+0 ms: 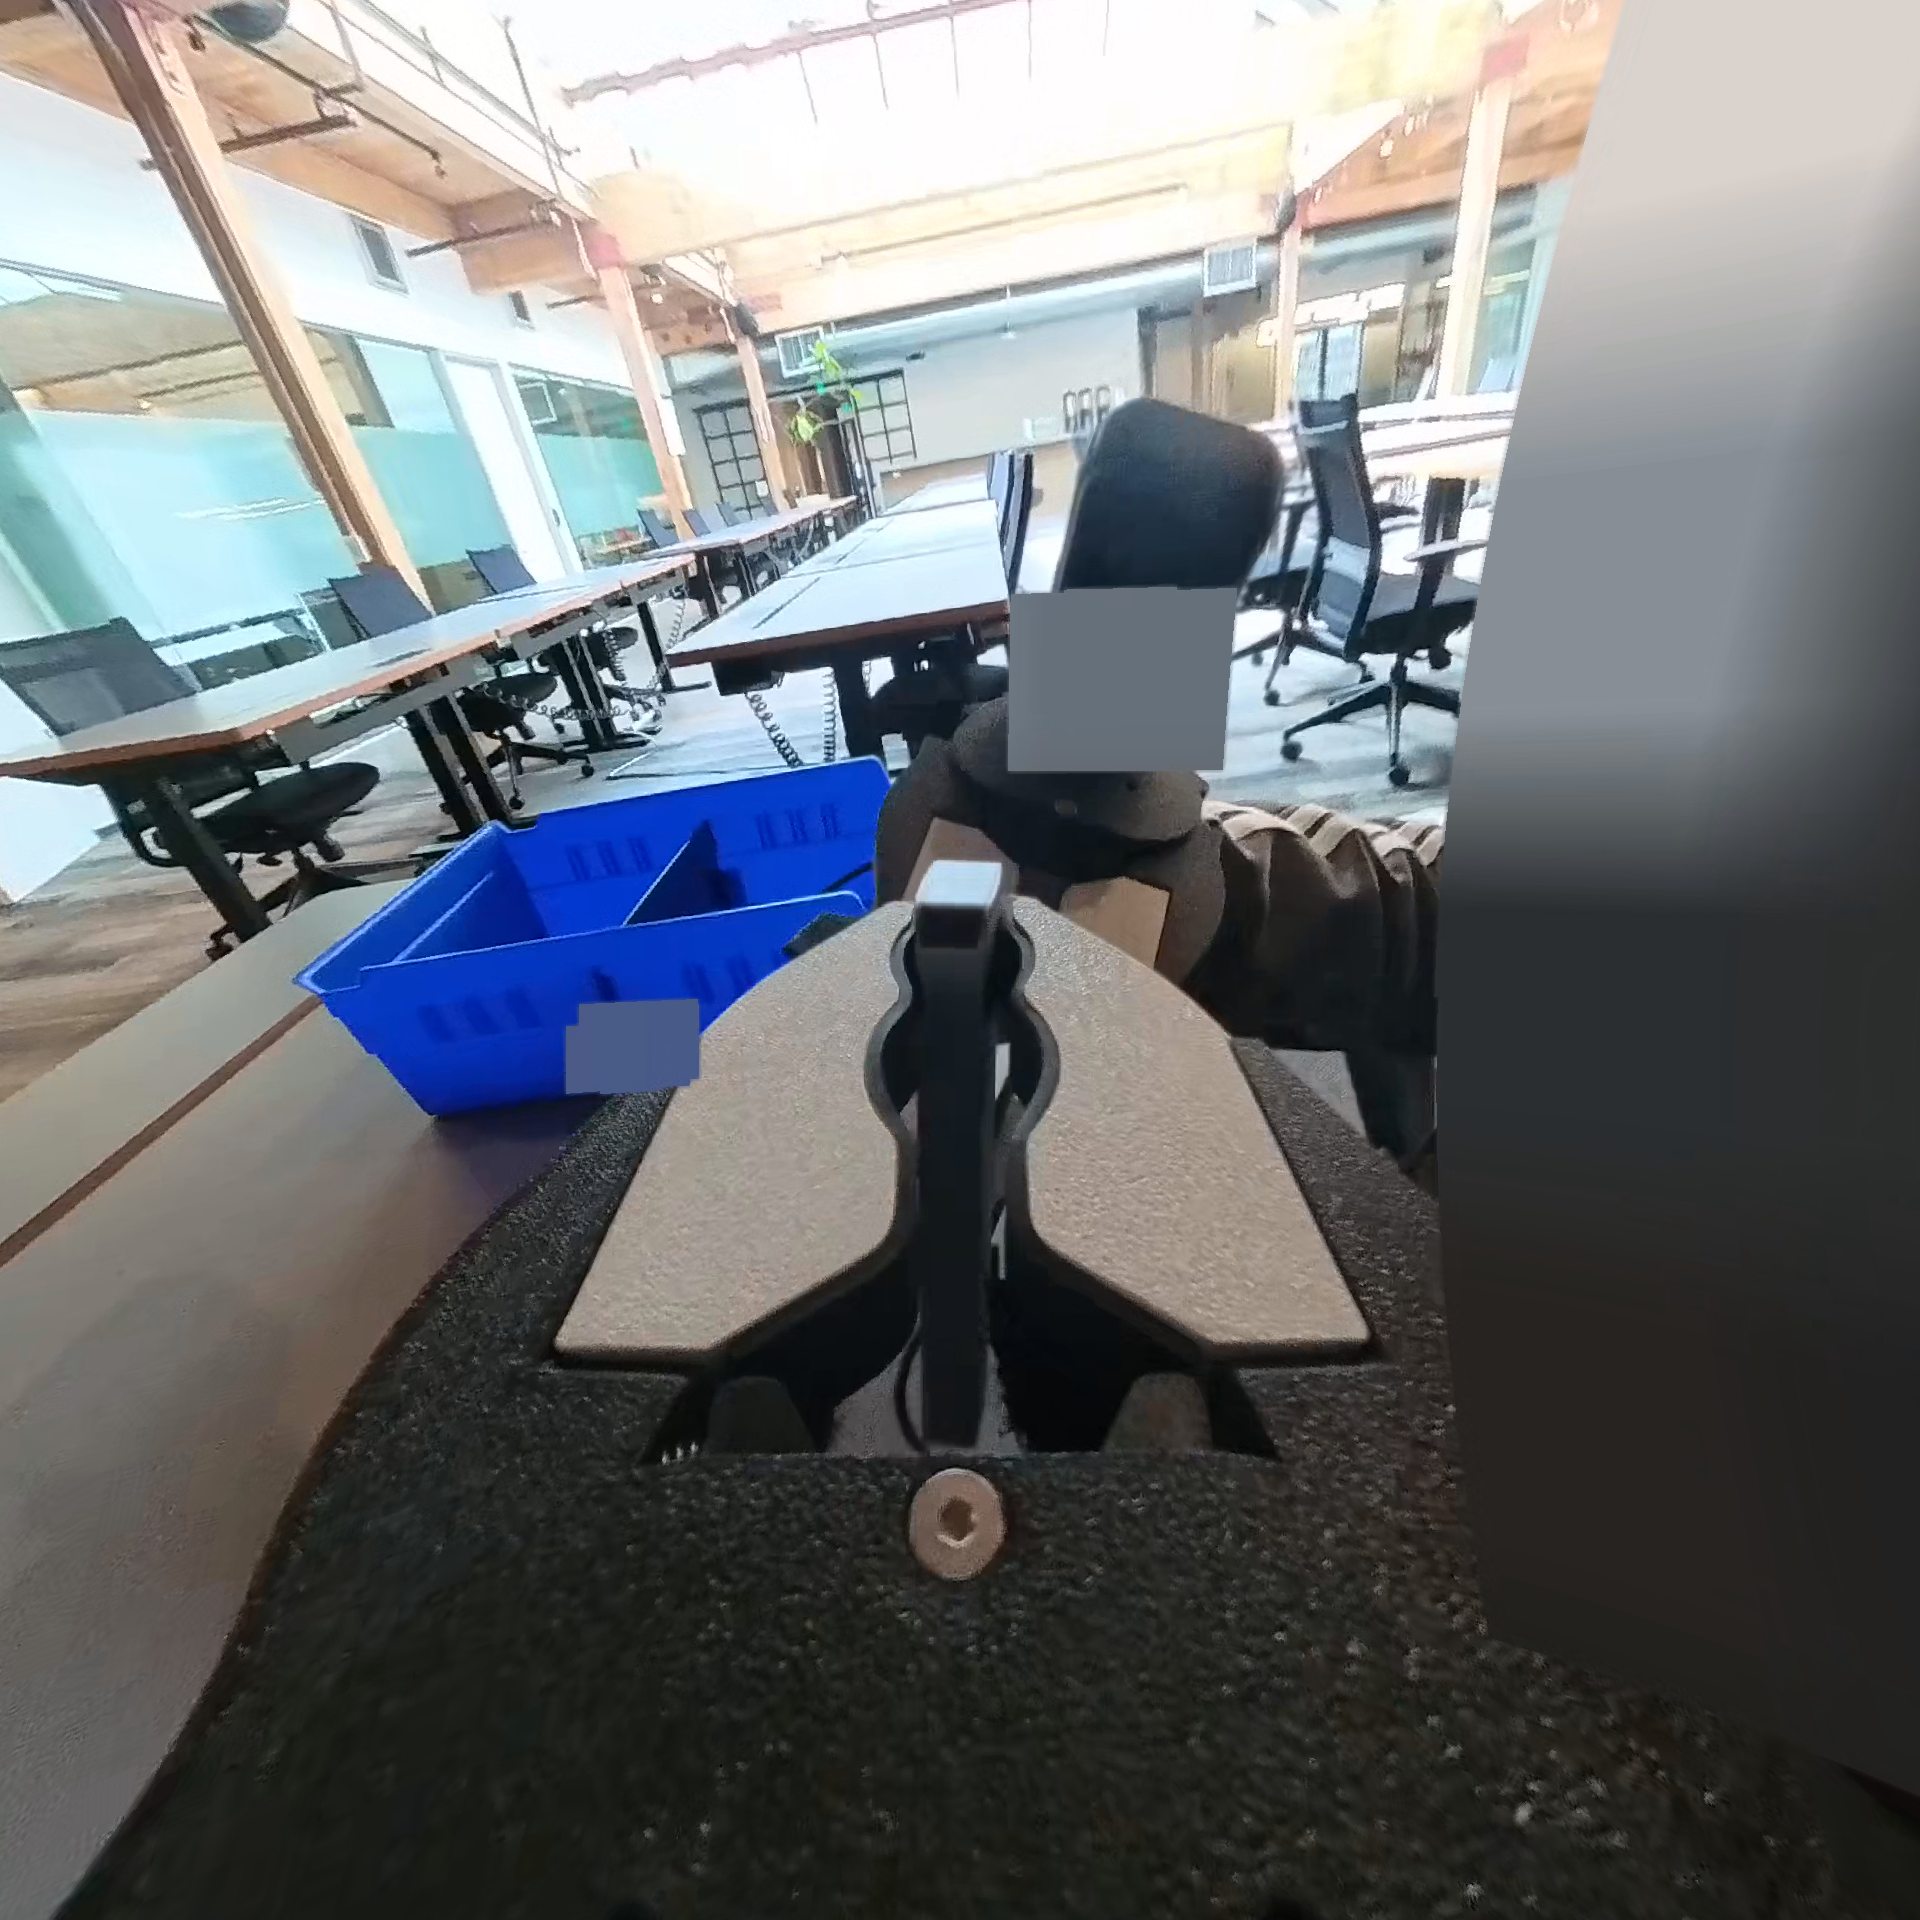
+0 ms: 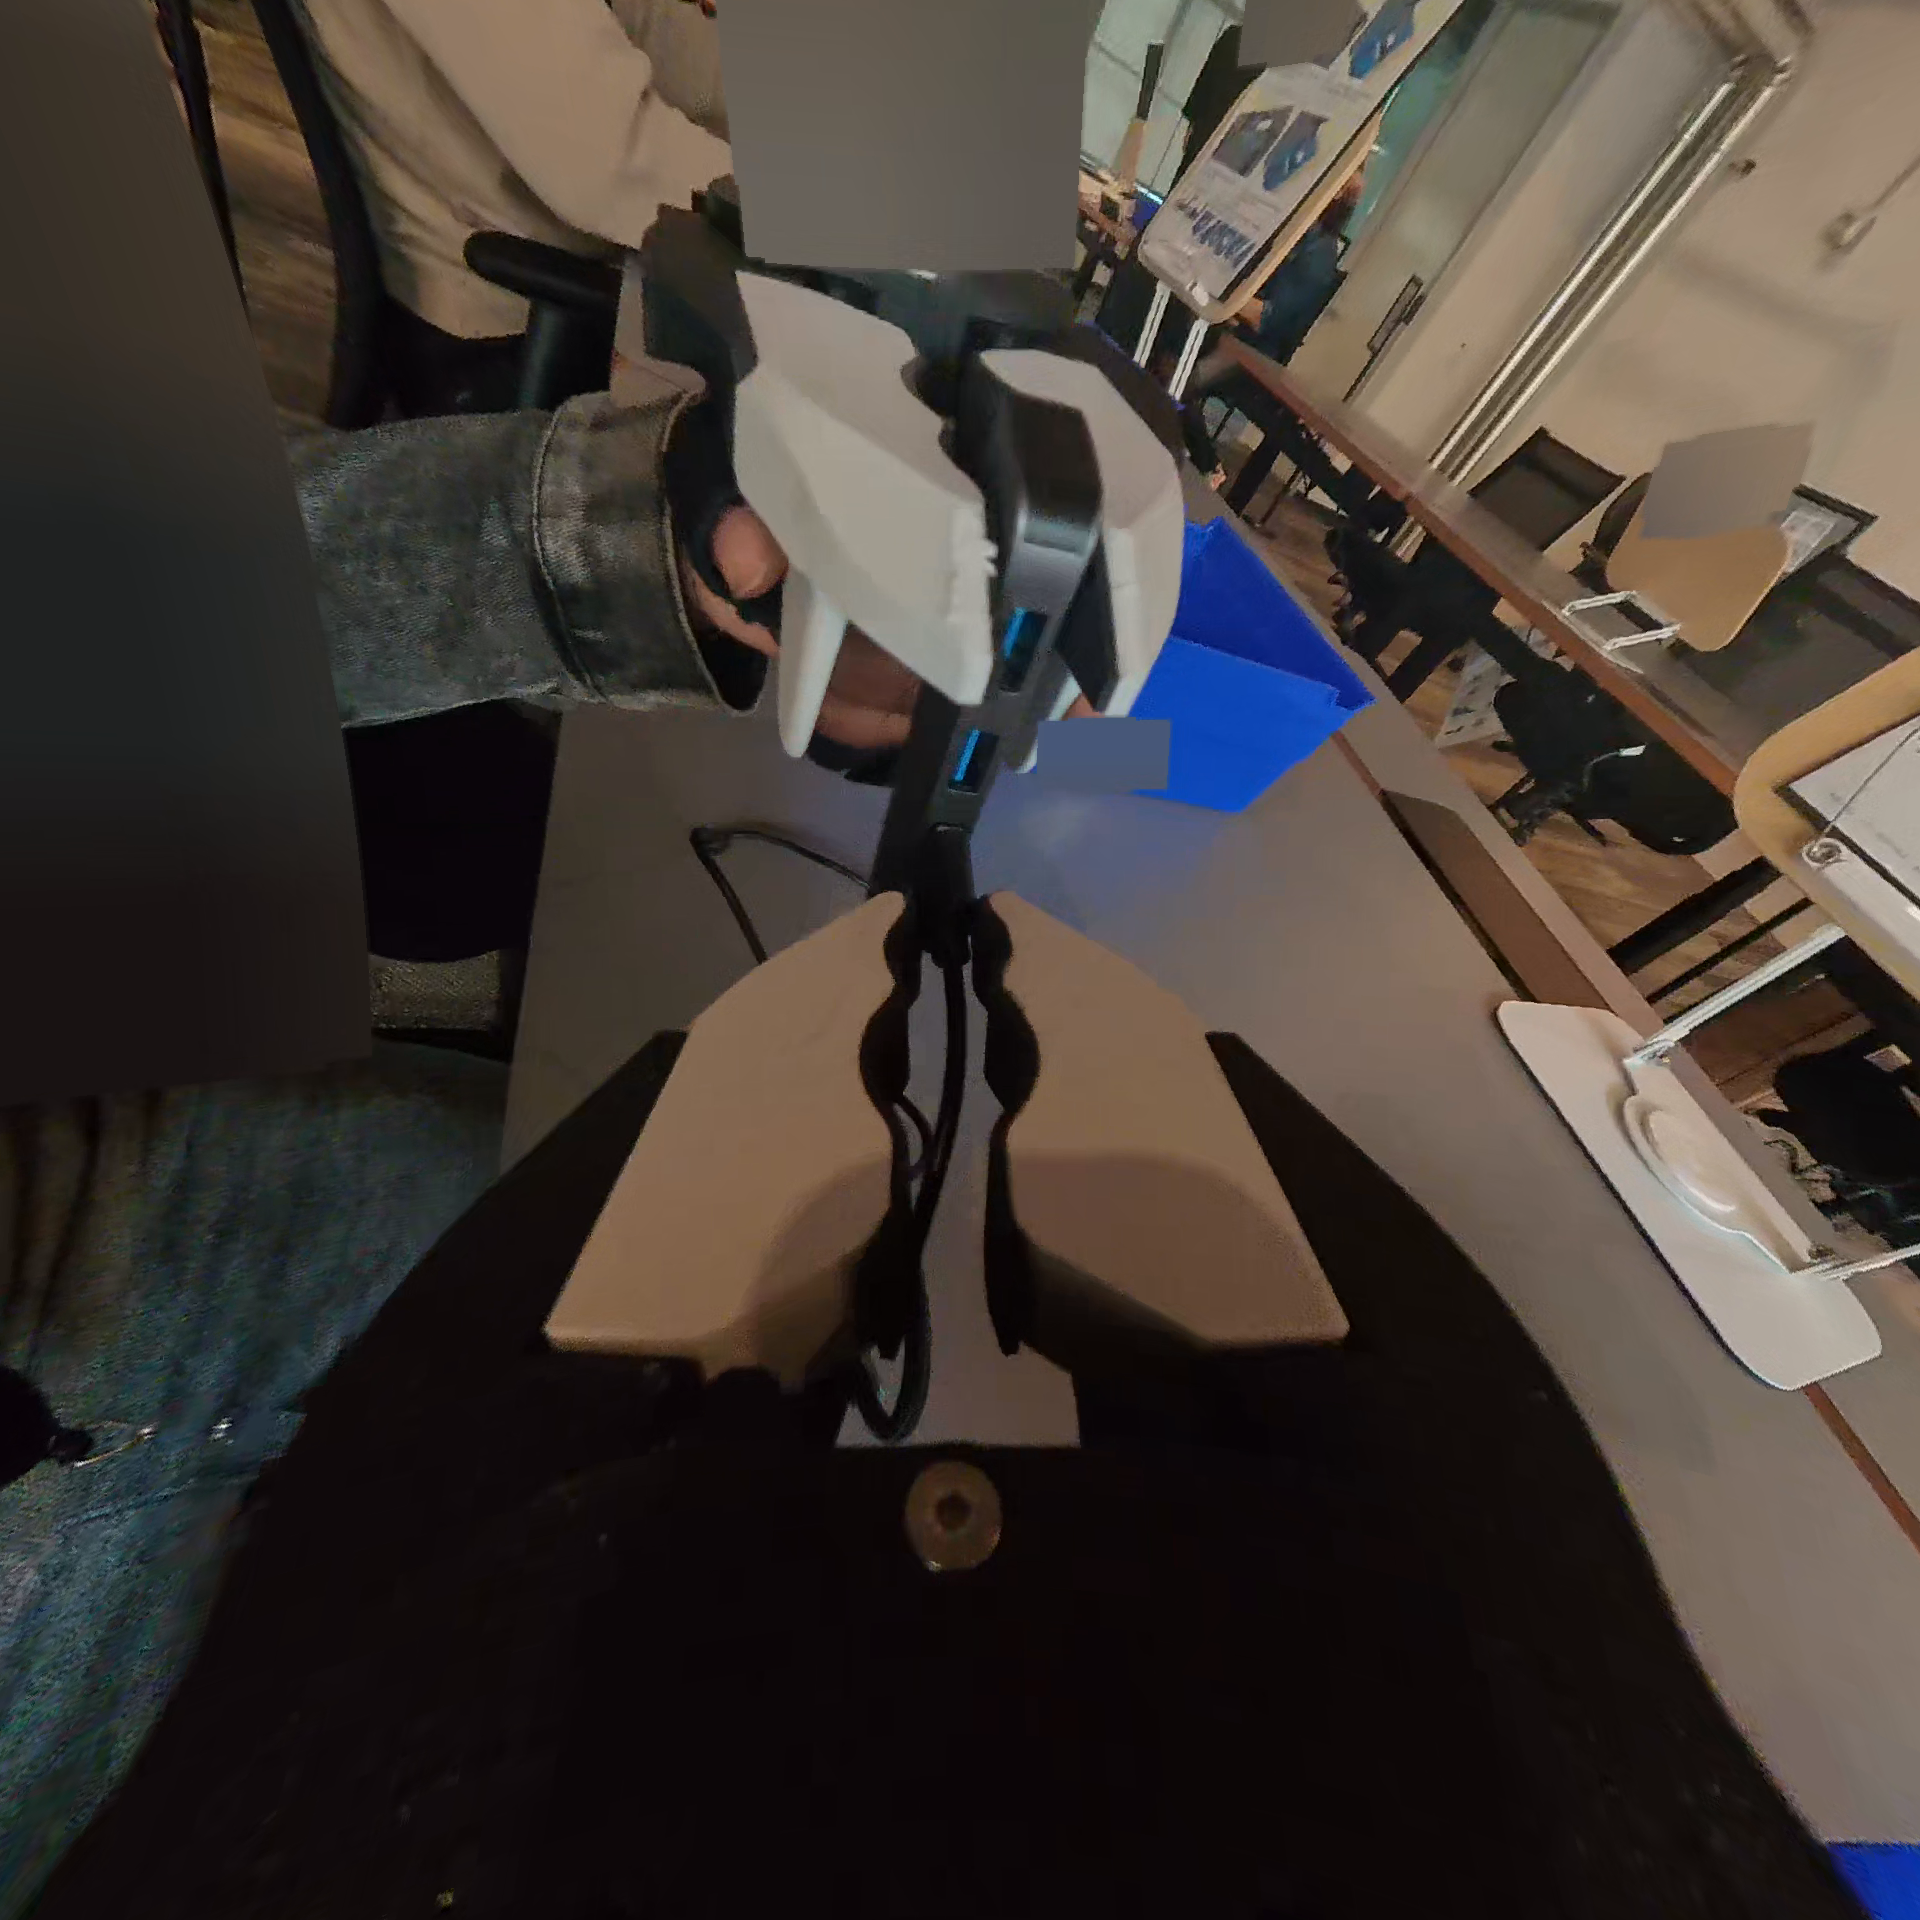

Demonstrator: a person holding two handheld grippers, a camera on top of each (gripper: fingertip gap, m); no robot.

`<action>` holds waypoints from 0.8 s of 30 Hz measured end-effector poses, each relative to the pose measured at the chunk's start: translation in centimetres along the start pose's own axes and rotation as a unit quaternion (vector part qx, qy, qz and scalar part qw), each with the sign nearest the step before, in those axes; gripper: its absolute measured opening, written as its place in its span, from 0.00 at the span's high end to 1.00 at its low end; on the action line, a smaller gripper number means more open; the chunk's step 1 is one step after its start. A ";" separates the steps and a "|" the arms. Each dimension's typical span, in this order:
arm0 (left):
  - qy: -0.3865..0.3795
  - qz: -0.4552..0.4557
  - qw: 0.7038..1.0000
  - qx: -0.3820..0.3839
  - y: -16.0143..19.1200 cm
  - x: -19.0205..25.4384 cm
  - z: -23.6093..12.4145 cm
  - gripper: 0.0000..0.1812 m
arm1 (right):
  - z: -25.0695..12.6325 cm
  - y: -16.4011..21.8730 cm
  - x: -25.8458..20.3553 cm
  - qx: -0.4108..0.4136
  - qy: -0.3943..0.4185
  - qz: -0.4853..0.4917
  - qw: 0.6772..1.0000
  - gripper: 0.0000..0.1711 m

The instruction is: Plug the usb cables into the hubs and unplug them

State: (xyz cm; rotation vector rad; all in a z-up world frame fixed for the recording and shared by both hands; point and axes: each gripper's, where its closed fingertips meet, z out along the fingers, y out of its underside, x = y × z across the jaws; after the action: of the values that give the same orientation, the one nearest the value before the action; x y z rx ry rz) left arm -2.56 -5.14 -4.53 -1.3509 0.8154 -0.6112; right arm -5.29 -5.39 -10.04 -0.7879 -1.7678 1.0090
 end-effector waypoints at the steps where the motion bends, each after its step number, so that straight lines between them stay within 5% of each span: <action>1: -0.001 0.009 1.000 -0.003 0.0 0.0 -0.1 0.92 | -0.1 -0.1 0.1 0.006 0.002 0.003 1.000 0.96; 7: -0.015 0.024 0.998 -0.064 1.8 -0.5 -1.0 0.78 | -1.0 -1.1 0.5 0.040 0.002 0.017 0.999 0.96; 12: -0.009 0.066 0.995 -0.080 2.5 0.0 -0.5 0.92 | -1.0 -1.4 0.1 0.049 -0.013 0.025 0.998 0.96; 24: 0.049 0.113 0.986 -0.114 2.4 2.1 -1.2 0.93 | -1.5 -2.5 -1.6 0.043 -0.063 -0.009 0.997 0.96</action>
State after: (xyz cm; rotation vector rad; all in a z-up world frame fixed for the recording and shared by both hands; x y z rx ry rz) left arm -2.40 -7.19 -7.25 -1.4171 1.1290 -0.4161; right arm -3.55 -7.42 -8.13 -0.6665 -1.8214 1.1373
